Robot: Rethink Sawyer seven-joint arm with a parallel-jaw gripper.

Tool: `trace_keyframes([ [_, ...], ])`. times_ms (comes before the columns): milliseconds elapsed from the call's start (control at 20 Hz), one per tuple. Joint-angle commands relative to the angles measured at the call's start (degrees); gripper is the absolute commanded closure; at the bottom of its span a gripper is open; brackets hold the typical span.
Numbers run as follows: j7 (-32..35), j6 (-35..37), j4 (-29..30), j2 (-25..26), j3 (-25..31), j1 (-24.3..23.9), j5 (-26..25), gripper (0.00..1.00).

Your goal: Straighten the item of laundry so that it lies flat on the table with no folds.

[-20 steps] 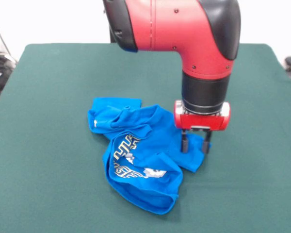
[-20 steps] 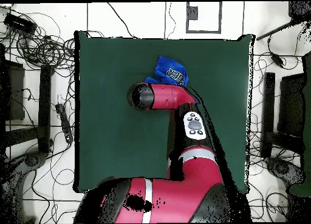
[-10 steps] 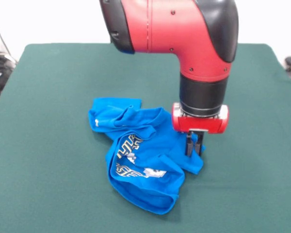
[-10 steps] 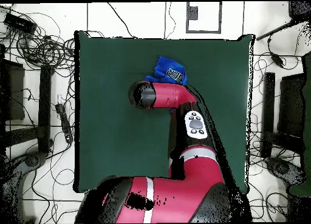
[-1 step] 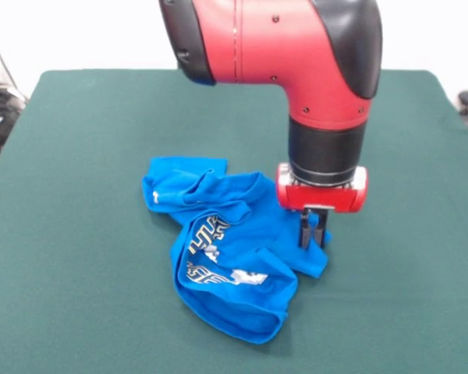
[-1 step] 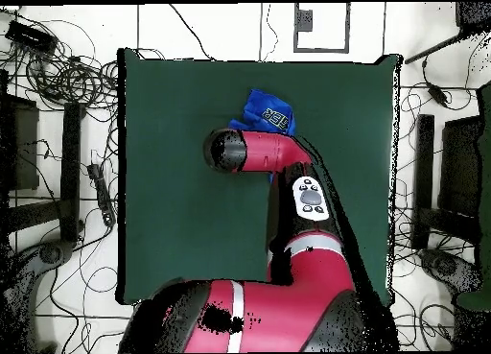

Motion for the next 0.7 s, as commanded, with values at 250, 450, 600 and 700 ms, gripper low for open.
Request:
trace_keyframes([
  [250,18.5,-1.5,15.2,-8.2,1.1,7.4,6.4,1.0],
  [450,18.7,-0.7,16.3,-9.8,0.6,8.8,8.9,1.0],
  [600,17.7,0.2,16.4,-10.5,0.1,9.4,10.4,1.0],
  [700,16.8,0.5,16.6,-10.7,-0.2,9.6,11.2,1.0],
])
